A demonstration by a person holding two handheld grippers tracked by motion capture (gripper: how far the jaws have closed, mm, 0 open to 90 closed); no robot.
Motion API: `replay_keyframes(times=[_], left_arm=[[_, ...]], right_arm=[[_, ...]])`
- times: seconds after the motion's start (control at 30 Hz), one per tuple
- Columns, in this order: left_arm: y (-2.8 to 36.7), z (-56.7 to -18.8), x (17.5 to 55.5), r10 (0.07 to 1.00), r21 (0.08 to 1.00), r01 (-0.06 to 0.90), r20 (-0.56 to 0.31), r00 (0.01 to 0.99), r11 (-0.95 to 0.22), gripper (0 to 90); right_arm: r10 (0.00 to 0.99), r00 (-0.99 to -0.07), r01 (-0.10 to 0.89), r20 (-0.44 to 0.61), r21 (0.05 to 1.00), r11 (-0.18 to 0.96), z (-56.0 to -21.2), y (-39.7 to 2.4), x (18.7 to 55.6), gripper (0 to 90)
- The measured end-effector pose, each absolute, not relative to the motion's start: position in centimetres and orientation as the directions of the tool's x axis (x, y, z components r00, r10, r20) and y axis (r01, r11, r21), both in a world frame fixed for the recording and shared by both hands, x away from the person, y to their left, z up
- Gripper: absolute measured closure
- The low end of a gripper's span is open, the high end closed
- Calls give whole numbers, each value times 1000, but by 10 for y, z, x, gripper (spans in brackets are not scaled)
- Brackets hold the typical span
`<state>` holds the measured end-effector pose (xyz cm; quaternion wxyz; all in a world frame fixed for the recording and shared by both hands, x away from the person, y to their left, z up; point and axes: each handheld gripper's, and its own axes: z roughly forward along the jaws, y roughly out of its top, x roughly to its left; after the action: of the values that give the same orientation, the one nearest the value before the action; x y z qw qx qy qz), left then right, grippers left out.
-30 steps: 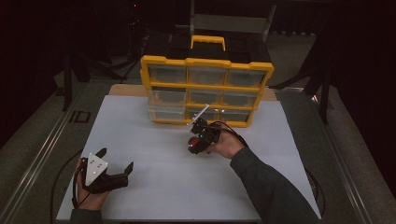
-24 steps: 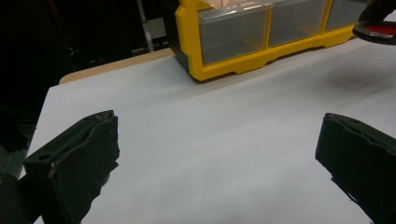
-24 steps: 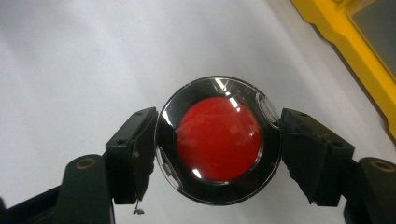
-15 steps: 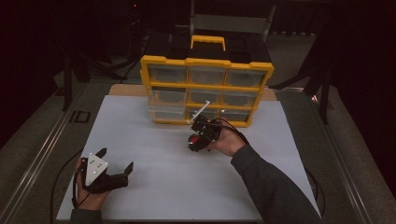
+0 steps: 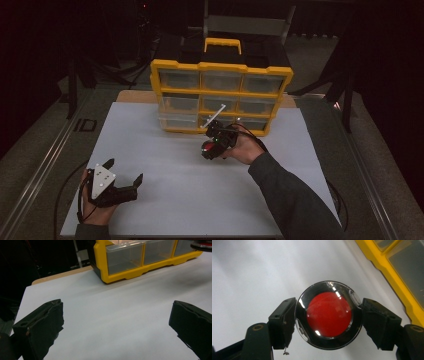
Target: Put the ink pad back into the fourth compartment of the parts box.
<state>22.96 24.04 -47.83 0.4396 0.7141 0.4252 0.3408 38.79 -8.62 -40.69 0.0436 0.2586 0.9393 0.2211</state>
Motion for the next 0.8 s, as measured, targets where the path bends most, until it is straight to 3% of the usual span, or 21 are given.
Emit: replay_keyframes(times=[0.8], left_arm=[[241,-478,229,907,918,307,113,406,-252,3]], right_arm=[[499,-867,452,15,445,773,-390,-85,393,299]])
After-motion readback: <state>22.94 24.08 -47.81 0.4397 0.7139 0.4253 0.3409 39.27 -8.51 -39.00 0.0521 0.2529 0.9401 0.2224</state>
